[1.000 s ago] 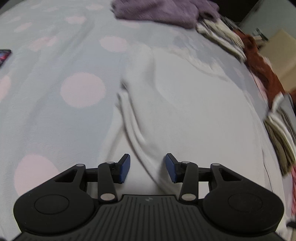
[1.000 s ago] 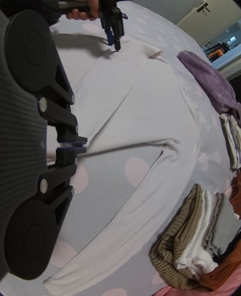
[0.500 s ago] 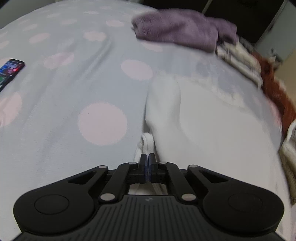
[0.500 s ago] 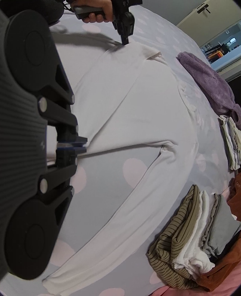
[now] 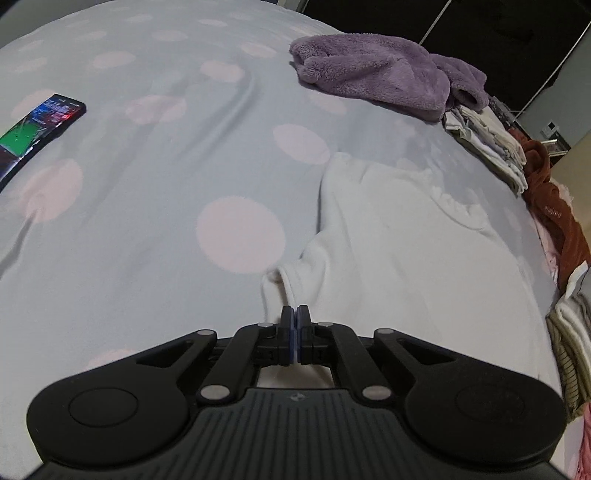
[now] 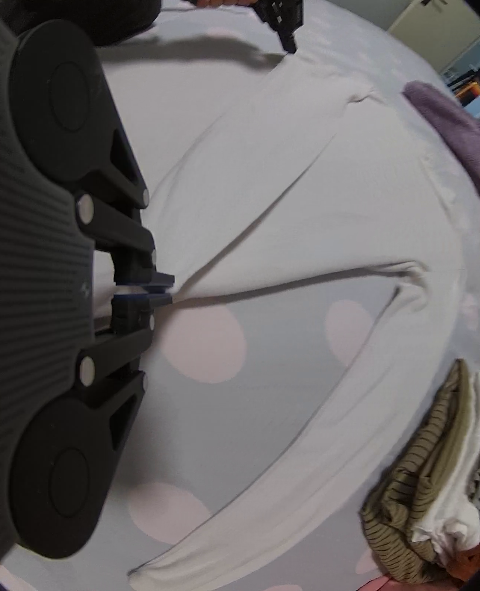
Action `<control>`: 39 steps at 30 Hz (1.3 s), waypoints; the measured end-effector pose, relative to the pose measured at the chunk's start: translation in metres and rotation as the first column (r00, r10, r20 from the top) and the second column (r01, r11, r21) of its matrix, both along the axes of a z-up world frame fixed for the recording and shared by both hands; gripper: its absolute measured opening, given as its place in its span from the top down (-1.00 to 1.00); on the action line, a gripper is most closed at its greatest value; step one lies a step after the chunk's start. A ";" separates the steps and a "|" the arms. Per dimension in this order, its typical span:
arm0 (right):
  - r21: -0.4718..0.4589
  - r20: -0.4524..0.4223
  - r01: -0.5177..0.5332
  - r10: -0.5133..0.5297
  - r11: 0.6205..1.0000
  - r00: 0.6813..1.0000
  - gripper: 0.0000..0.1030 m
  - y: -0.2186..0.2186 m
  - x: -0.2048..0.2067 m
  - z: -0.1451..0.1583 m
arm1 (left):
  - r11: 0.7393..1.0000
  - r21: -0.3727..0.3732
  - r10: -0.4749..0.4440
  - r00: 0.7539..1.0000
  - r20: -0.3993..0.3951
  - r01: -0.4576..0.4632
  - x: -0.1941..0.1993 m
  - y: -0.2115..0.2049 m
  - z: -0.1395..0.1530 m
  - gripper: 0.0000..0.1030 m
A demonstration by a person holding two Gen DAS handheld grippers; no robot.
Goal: Fold clothes
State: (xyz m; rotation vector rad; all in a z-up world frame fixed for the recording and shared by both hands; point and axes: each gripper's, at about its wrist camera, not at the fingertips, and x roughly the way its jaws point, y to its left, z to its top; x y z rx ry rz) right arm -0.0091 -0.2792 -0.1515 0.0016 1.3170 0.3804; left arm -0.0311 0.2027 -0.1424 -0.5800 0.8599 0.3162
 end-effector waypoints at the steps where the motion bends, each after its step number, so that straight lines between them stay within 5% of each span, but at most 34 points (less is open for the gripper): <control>1: -0.006 -0.005 -0.005 0.005 1.000 1.000 0.93 0.001 0.000 -0.002 | 1.000 -0.001 -0.004 1.000 -0.021 0.004 0.000 0.000 -0.003 1.00; 4: -0.023 0.000 -0.016 0.016 1.000 1.000 0.93 0.003 0.001 -0.005 | 1.000 -0.006 -0.017 0.996 -0.084 0.017 0.001 0.002 -0.013 1.00; 8: -0.059 -0.022 -0.039 0.038 0.997 0.999 0.89 0.007 0.004 -0.014 | 1.000 0.018 -0.006 0.997 -0.073 0.007 -0.001 0.002 -0.003 1.00; 12: -0.163 -0.026 -0.064 0.060 0.985 0.998 0.38 0.012 0.001 -0.016 | 0.994 0.084 -0.074 0.997 -0.010 0.074 0.001 -0.015 0.019 1.00; 15: -0.187 0.065 -0.042 0.055 0.982 0.996 0.38 0.008 -0.002 0.001 | 0.975 0.115 -0.195 0.980 0.030 0.191 0.006 -0.040 0.030 0.99; 19: -0.085 0.128 -0.132 0.143 0.988 0.981 0.40 0.022 -0.010 0.014 | 0.928 0.127 -0.353 0.936 -0.001 0.350 0.017 -0.081 0.020 0.98; 25: -0.080 0.079 -0.251 0.258 0.965 0.963 0.47 0.050 -0.030 -0.004 | 0.907 0.079 -0.409 0.910 -0.063 0.413 0.020 -0.111 -0.007 0.98; 28: -0.119 0.061 -0.188 0.196 0.975 0.979 0.46 0.042 -0.037 -0.002 | 0.903 0.067 -0.422 0.905 -0.057 0.425 0.014 -0.114 -0.009 0.97; 35: -0.034 -0.011 -0.138 0.138 0.990 0.990 0.46 0.040 -0.044 -0.012 | 0.862 0.093 -0.492 0.867 -0.080 0.498 0.009 -0.137 -0.019 0.96; 39: 0.030 -0.019 -0.121 0.121 0.992 0.992 0.95 0.044 -0.035 -0.018 | 0.854 0.103 -0.501 0.859 -0.103 0.511 0.012 -0.145 -0.025 0.96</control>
